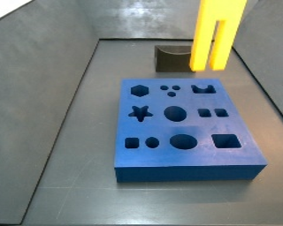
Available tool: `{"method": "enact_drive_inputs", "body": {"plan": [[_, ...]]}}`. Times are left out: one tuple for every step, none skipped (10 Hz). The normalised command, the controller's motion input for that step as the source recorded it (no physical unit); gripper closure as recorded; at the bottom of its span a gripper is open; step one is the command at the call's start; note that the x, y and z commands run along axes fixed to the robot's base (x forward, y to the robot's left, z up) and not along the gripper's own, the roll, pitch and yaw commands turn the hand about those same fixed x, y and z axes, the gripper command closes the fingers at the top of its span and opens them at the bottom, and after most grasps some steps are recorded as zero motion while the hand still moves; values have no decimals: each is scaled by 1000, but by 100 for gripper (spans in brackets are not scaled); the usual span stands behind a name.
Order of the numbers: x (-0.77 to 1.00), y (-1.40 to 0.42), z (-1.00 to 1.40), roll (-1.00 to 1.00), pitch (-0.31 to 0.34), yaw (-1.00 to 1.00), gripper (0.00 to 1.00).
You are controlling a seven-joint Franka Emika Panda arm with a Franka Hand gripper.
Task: Pick up the double-square object. Move up. Place the double-square object on the fixture. Regrasp the double-square object. Move to above the board. Insert the double-square object.
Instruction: Insert the double-square object.
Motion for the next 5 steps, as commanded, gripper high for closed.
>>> {"method": "enact_drive_inputs", "body": {"plan": [[1000, -29, -306, 0, 0, 17, 100], [1000, -37, -300, 0, -1, 14, 100], [1000, -46, -289, 0, -4, 9, 100], [1000, -54, -269, 0, 0, 0, 100], [1000, -69, -266, 0, 0, 0, 100]]}}
